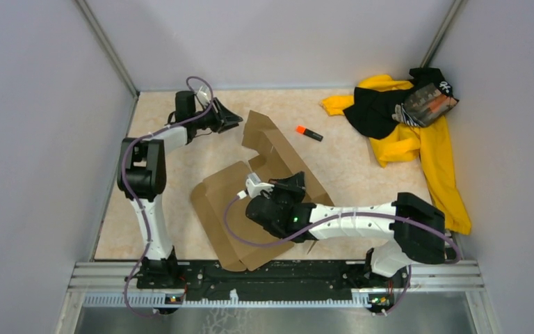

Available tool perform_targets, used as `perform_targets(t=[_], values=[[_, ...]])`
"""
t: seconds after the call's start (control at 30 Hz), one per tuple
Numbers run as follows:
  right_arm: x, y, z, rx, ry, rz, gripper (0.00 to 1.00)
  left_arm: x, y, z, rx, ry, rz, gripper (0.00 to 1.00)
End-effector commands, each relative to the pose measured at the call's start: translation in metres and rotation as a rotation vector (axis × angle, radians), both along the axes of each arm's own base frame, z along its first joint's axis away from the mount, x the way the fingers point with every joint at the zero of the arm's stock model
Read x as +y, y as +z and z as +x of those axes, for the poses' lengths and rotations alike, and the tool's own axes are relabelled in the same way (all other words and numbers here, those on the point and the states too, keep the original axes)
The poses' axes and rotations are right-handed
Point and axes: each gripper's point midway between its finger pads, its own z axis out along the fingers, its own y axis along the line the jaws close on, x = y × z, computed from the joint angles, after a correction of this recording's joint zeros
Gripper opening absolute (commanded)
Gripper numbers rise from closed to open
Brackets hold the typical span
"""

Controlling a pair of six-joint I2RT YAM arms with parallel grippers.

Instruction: Fold the paper box

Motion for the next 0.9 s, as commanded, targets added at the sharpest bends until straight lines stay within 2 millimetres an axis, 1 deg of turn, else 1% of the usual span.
perform_targets(t=[0.0,0.07,0.13,0.33,0.5,0.63,0.87], values=[[0.003,0.009,-0.006,-0.045,-0.005,0.023,0.00,-0.012,0.021,0.017,-0.046,-0.062,-0.052,0.45],[0.005,0.008,-0.007,-0.047,-0.004,0.020,0.00,-0.018,0.019,0.018,-0.047,-0.081,-0.061,0.44],[0.009,0.006,-0.007,-0.044,0.005,0.019,0.00,-0.028,0.020,0.018,-0.055,-0.107,-0.071,0.44],[0.016,-0.001,-0.009,-0.039,0.021,0.008,0.00,-0.057,0.030,0.012,-0.110,-0.193,-0.111,0.44],[0.018,-0.002,-0.011,-0.039,0.028,0.015,0.00,-0.074,0.024,0.002,-0.111,-0.233,-0.101,0.43],[0.018,-0.002,-0.011,-0.041,0.023,0.020,0.00,-0.080,0.018,-0.010,-0.104,-0.264,-0.110,0.42],[0.017,-0.003,-0.012,-0.037,0.020,0.034,0.00,-0.083,0.020,-0.040,-0.116,-0.288,-0.097,0.42]])
